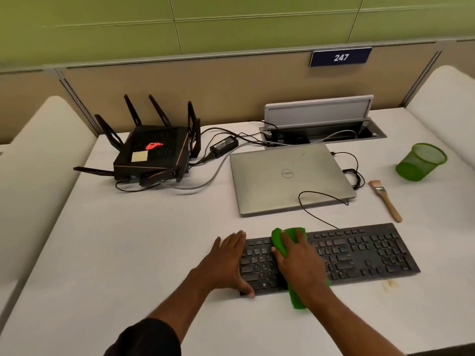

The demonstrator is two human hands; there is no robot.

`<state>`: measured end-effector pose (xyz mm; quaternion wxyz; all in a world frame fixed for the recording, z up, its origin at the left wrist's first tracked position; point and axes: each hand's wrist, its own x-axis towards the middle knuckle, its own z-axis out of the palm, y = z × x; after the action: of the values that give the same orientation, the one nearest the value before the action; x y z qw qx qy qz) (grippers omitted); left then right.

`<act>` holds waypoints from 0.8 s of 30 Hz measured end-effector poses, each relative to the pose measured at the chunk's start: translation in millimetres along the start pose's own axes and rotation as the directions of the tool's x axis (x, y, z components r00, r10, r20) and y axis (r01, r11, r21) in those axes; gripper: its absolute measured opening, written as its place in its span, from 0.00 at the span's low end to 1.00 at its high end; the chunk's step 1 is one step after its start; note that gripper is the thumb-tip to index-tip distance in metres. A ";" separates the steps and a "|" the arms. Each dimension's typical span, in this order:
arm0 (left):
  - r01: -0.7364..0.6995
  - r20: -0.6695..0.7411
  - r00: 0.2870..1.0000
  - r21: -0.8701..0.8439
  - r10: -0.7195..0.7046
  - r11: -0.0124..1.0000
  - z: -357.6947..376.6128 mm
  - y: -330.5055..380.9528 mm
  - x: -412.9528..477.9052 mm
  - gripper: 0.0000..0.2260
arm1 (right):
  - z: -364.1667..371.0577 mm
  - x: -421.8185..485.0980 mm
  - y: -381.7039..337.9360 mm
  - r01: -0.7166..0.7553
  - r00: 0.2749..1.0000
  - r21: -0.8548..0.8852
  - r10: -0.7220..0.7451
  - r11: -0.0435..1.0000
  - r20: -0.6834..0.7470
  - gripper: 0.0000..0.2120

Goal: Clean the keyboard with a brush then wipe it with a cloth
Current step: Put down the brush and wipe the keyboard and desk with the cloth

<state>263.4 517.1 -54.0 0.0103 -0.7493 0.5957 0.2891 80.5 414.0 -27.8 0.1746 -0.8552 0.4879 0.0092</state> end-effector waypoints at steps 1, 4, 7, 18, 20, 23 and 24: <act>-0.034 -0.002 0.999 -0.025 0.034 0.999 2.6 -5.1 -0.6 0.65 | 8.6 -2.6 -11.3 0.035 0.999 -0.020 -0.034 0.999 0.024 0.25; -0.132 -0.028 0.991 -0.086 0.130 0.987 8.7 -16.2 0.0 0.68 | 25.8 -9.2 -45.6 0.171 0.980 -0.046 -0.165 0.984 0.111 0.24; -0.190 -0.050 0.981 -0.082 0.186 0.978 14.4 -25.6 0.8 0.67 | 23.8 -7.2 -52.9 0.221 0.970 -0.095 -0.209 0.971 0.122 0.23; -0.231 -0.144 0.964 -0.047 0.222 0.972 24.9 -28.2 -3.2 0.64 | 10.4 -11.7 -46.7 -0.015 0.998 -0.097 0.022 0.995 0.063 0.22; -0.237 -0.159 0.961 -0.056 0.226 0.970 27.1 -29.4 -3.1 0.63 | 24.7 -16.7 -66.8 0.102 0.990 -0.085 -0.093 0.991 0.107 0.22; -0.247 -0.174 0.958 -0.084 0.230 0.965 27.9 -32.2 -4.4 0.64 | 25.6 -15.0 -65.0 0.146 0.983 -0.111 -0.131 0.983 0.127 0.21; -0.247 -0.180 0.957 -0.091 0.228 0.965 28.1 -33.1 -4.3 0.65 | 21.4 -13.1 -57.3 0.140 0.984 -0.143 -0.123 0.980 0.127 0.22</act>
<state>280.7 540.6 -86.4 -0.1172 -0.6933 0.6630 0.2571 125.0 458.0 -28.8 0.1377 -0.8944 0.4171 0.0848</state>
